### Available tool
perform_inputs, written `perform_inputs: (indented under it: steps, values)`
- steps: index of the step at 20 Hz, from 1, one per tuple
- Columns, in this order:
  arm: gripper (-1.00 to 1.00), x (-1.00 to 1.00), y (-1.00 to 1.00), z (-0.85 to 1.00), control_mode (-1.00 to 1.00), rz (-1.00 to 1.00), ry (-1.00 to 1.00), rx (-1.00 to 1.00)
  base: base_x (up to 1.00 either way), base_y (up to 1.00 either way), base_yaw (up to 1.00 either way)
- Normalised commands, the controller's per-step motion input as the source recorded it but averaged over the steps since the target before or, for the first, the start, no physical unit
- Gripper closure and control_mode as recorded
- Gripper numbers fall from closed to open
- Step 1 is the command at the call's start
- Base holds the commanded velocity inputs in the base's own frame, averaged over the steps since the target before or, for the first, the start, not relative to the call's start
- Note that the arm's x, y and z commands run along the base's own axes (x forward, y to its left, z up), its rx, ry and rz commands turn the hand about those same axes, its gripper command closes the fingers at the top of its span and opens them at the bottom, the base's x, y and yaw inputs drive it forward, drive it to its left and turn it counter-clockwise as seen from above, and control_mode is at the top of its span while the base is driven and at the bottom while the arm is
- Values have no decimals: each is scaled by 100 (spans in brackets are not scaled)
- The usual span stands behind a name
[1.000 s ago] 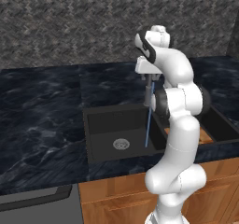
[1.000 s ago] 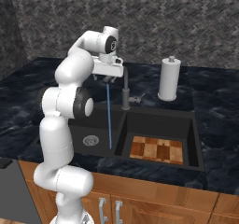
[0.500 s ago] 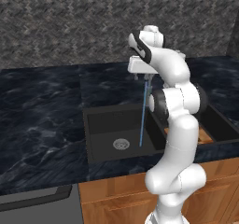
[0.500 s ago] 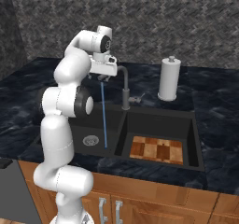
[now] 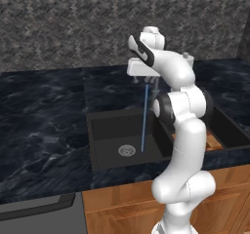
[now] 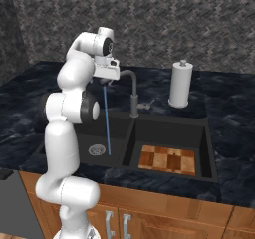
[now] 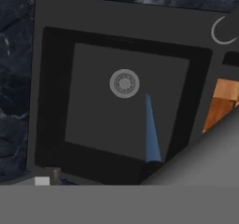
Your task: Turn on the sink faucet with hot water and rinse the cutting board for ten seconds, then turn off the faucet. Push the cutting board to reach the water if necessary.
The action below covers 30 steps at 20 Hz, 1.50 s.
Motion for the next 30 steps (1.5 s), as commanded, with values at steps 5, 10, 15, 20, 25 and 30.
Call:
perform_inputs:
  steps: [5, 10, 15, 20, 25, 30]
  values:
    - [-100, 3, 77, -6, -100, 0, 0, -5, 0, 0, 0]
    - [-100, 11, 76, -8, -100, 0, 0, -5, 0, 0, 0]
    - [-100, 11, 64, -7, -100, 0, 1, -3, 0, 0, 0]
    - [-100, 9, 56, -6, -100, 0, 1, -2, 0, 0, 0]
    - [-100, 0, 24, 0, -100, 0, 0, 0, 0, 0, 0]
    - [-100, 0, 0, 9, -100, 0, 0, 0, 0, 0, 0]
